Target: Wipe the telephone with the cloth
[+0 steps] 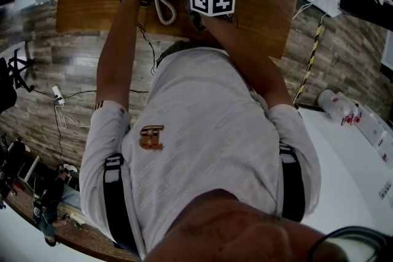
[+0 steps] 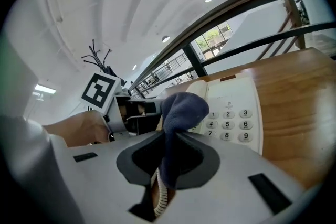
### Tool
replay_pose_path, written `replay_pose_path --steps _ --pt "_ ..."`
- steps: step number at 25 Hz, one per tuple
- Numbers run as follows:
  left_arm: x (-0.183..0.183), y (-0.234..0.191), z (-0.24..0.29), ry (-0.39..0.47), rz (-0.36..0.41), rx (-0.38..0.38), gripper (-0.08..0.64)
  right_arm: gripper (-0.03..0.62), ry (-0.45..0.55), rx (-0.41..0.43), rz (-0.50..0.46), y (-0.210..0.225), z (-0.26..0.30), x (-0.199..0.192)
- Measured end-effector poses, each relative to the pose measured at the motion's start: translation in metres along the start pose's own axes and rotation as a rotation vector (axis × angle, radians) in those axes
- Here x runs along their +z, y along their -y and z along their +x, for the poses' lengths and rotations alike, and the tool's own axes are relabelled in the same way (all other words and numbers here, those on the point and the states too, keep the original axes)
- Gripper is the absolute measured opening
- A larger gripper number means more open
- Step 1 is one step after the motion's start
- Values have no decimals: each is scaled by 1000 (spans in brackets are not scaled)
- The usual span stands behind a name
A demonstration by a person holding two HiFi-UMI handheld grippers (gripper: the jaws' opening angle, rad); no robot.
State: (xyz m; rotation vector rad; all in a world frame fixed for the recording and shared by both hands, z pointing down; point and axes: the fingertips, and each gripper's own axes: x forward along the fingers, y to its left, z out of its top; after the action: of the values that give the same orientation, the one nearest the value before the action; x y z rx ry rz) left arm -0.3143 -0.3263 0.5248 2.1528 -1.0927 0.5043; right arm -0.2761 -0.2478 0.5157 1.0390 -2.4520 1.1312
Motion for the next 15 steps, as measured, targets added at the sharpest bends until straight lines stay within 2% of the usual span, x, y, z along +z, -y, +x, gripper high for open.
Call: replay_pose_path --steps 7,15 --pt "-2 1 -1 5 3 3 80 60 -27 -106 -42 32 -4 -13" --pt "-2 1 0 8 0 7 80 60 -24 -222 -1 84 -35 -12"
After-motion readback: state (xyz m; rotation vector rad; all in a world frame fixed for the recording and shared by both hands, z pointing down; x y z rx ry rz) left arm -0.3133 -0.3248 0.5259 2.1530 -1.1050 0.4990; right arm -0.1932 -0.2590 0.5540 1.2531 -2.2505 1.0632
